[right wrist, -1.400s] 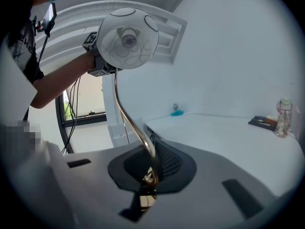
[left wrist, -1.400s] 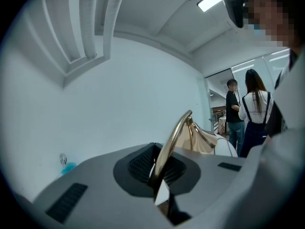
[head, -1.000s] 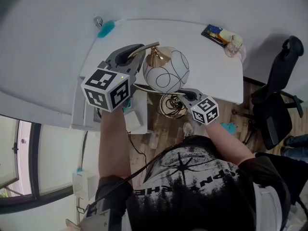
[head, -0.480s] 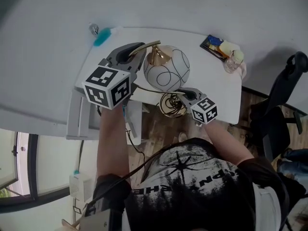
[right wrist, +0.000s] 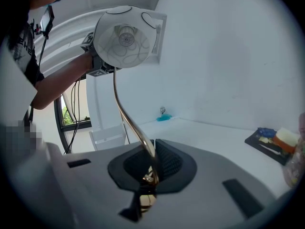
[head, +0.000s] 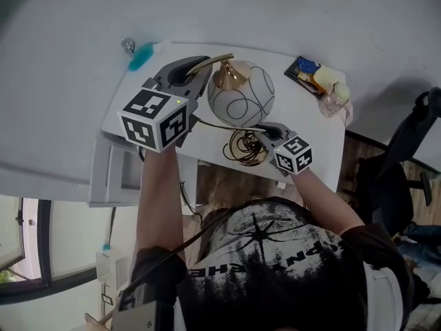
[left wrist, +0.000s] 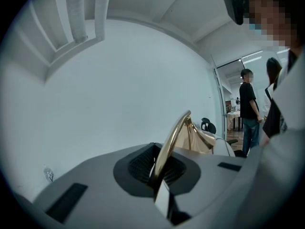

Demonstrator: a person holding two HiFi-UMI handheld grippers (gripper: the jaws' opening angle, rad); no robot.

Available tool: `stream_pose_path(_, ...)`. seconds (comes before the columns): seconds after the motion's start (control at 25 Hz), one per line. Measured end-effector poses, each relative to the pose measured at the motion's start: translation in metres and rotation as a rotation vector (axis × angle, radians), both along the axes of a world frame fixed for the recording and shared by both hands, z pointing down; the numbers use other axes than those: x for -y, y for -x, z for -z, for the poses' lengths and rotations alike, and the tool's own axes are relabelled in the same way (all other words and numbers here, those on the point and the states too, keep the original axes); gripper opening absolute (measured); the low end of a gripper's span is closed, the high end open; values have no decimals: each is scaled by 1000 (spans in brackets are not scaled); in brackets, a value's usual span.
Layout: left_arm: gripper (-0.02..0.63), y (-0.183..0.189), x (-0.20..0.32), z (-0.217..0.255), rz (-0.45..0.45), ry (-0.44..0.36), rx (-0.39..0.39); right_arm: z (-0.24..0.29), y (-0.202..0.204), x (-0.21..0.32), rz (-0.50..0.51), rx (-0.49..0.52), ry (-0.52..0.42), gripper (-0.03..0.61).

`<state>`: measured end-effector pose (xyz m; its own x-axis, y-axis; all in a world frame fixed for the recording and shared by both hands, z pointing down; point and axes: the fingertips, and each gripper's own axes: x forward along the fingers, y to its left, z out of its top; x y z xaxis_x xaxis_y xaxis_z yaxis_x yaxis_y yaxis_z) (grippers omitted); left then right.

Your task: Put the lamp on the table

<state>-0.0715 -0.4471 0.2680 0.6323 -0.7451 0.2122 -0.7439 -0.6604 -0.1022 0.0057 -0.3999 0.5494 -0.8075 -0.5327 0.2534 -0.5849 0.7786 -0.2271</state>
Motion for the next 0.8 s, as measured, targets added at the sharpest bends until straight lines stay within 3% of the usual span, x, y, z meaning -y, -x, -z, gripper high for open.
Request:
stream_pose_path(0.56, 15, -1, 54, -6, -50, 15, -1, -6, 2, 57, -47, 1, 14, 21)
stream_pose_path(0.8, 15, 8, 90, -10, -120, 16, -7, -10, 14, 90, -118, -5, 18, 21)
